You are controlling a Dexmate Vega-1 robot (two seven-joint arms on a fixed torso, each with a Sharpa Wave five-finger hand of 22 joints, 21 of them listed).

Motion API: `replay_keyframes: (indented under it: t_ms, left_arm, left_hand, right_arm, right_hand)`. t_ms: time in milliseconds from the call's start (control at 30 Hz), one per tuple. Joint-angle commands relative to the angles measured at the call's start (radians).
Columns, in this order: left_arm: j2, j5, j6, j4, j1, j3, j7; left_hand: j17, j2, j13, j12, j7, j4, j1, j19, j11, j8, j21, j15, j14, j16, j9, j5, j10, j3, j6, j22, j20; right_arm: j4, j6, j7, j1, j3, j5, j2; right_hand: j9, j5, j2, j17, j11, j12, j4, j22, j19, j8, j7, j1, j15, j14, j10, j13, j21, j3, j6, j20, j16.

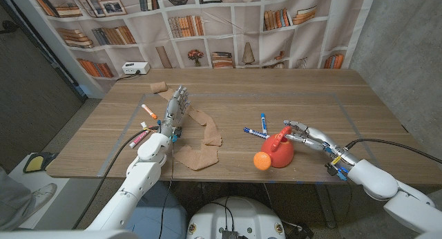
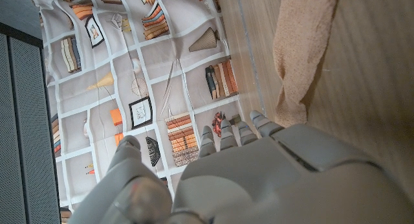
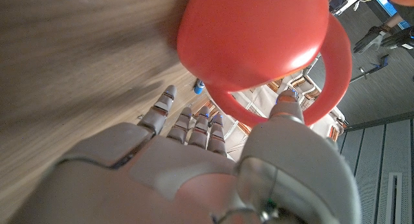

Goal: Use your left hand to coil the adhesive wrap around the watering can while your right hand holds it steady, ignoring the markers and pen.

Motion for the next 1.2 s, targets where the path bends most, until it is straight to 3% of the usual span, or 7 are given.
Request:
replay_keyframes:
  t_ms: [33,333,767,967,1200]
  left_arm:
    - [-0.007,-0.002,0.001,0.019,-0.008,0.001,-0.009]
    - [-0.009,-0.002,0.002,0.023,-0.008,-0.001,-0.01]
    - [-0.014,-0.001,0.003,0.035,-0.014,-0.001,-0.015]
    - [-0.018,0.0,0.004,0.041,-0.018,0.001,-0.018]
    - [-0.021,0.001,0.004,0.044,-0.019,0.0,-0.019]
  left_hand:
    - [0.003,0.001,0.001,0.004,0.001,0.004,-0.005,-0.005,0.001,0.003,0.006,0.003,0.001,0.001,0.005,0.002,0.007,0.0,0.008,0.002,0.003]
    - [0.003,0.001,0.001,0.004,-0.001,0.005,-0.007,-0.005,0.001,0.002,0.006,0.003,0.0,0.001,0.005,0.002,0.007,-0.001,0.007,0.002,0.003]
    - [0.003,0.001,0.001,0.003,0.001,0.006,-0.01,-0.005,0.002,0.002,0.006,0.003,0.0,0.001,0.005,0.002,0.007,-0.002,0.009,0.002,0.003]
    - [0.003,0.001,0.001,0.003,0.0,0.007,-0.011,-0.005,0.0,0.002,0.006,0.003,0.0,0.001,0.005,0.003,0.007,-0.003,0.009,0.002,0.003]
    - [0.003,0.001,0.001,0.003,0.0,0.007,-0.012,-0.006,0.001,0.002,0.006,0.004,0.001,0.001,0.005,0.003,0.007,-0.003,0.009,0.002,0.003]
  right_arm:
    - [0.01,0.007,0.02,0.023,-0.025,0.018,0.023]
    - [0.02,0.016,0.034,0.037,-0.034,0.029,0.035]
    - [0.031,0.029,0.053,0.051,-0.043,0.046,0.052]
    - [0.033,0.032,0.063,0.056,-0.044,0.054,0.056]
    - [0.032,0.034,0.069,0.058,-0.045,0.062,0.064]
  right_hand:
    - [0.001,0.006,0.0,0.004,-0.006,0.005,-0.006,0.004,0.015,0.0,-0.011,0.018,-0.095,0.012,0.012,0.003,0.009,0.007,0.003,-0.012,0.005]
    - [0.002,0.006,0.003,0.005,-0.014,0.008,-0.01,0.003,0.03,0.006,-0.021,0.043,-0.101,0.027,0.02,0.006,0.008,0.018,0.017,-0.032,0.008]
    - [0.003,0.008,0.007,0.005,-0.025,0.014,-0.011,0.002,0.054,0.016,-0.037,0.078,-0.118,0.054,0.043,0.011,0.007,0.033,0.049,-0.04,0.013]
    - [0.005,0.008,0.017,0.006,-0.034,0.019,-0.005,0.002,0.06,0.036,-0.059,0.094,-0.129,0.064,0.061,0.014,0.001,0.043,0.109,-0.048,0.013]
    - [0.008,0.004,0.042,0.01,-0.069,0.031,0.01,0.002,0.062,0.06,-0.089,0.099,-0.152,0.078,0.105,0.018,-0.005,0.055,0.189,-0.057,0.017]
